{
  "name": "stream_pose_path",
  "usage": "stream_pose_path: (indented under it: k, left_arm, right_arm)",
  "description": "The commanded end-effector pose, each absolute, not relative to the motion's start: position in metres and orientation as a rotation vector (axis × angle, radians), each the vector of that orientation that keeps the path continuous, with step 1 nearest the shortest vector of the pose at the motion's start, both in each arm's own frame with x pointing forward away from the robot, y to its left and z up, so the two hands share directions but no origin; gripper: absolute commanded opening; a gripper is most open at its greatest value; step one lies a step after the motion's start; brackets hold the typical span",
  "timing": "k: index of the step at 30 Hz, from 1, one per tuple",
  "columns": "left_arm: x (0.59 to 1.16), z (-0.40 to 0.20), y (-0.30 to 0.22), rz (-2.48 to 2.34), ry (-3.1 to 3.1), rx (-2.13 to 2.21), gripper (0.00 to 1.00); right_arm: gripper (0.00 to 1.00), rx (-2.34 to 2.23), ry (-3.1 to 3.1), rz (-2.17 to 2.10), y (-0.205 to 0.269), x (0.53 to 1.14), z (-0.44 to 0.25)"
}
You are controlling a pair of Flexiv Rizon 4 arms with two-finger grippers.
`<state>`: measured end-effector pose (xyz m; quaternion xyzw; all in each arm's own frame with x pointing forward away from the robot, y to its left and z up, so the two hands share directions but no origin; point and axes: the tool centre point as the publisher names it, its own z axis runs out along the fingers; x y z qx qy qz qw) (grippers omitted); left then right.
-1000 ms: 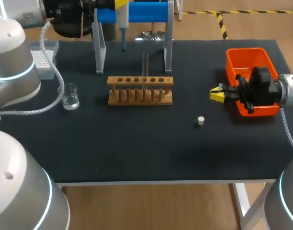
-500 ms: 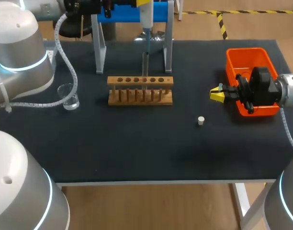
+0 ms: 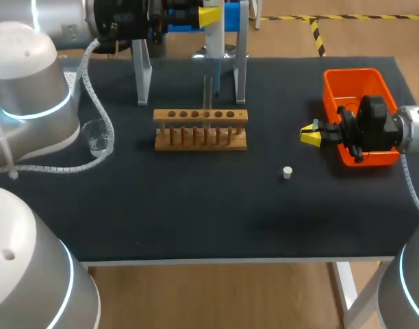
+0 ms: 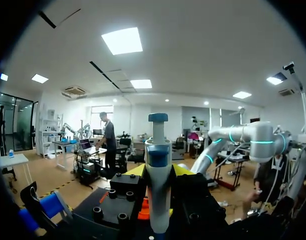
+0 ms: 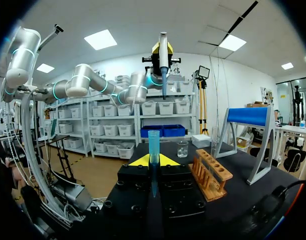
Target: Invert the test tube, pick up the pipette, mount the tip to pipette, aspirate from beaker and dispense into the tube, eject the tip, return the pipette, and cap with the stopper.
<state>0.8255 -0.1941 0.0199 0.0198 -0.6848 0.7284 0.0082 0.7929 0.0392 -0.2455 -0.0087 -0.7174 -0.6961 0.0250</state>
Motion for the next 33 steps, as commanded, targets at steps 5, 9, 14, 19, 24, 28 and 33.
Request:
stream_pose_path:
  k: [5, 9, 14, 19, 24, 28, 33]
  left_arm:
    - [0.8265, 0.0158, -0.1843, 2.229, -2.135, 0.039, 0.0]
    - [0.8266, 0.0145, -0.1829, 2.21, -2.144, 0.033, 0.0]
    - [0.8266, 0.0136, -0.1819, 2.18, -2.167, 0.012, 0.0]
    - [0.8259, 0.0138, -0.1826, 2.191, -2.175, -0.017, 0.0]
    - [0.8249, 0.0142, -0.1846, 2.198, -2.177, -0.035, 0.0]
    - [0.8239, 0.0147, -0.1853, 2.209, -2.172, -0.047, 0.0]
    - [0.8232, 0.0147, -0.1852, 2.204, -2.176, -0.045, 0.0]
  right_arm:
    - [0.0, -0.028, -2.221, -2.153, 0.0391, 0.7919, -0.2451]
    - [0.0, -0.028, -2.221, -2.153, 0.0391, 0.7919, -0.2451]
    - [0.0, -0.028, -2.221, -2.153, 0.0391, 0.7919, -0.2451]
    - [0.0, -0.028, -2.221, -2.153, 0.0391, 0.7919, -0.2451]
    - [0.0, -0.028, -2.221, -2.153, 0.0391, 0.7919, -0.2451]
    - [0.0, -0.028, -2.221, -2.153, 0.0391, 0.7919, -0.2451]
    - [0.0, -0.028, -2.221, -2.153, 0.0391, 0.7919, -0.2451]
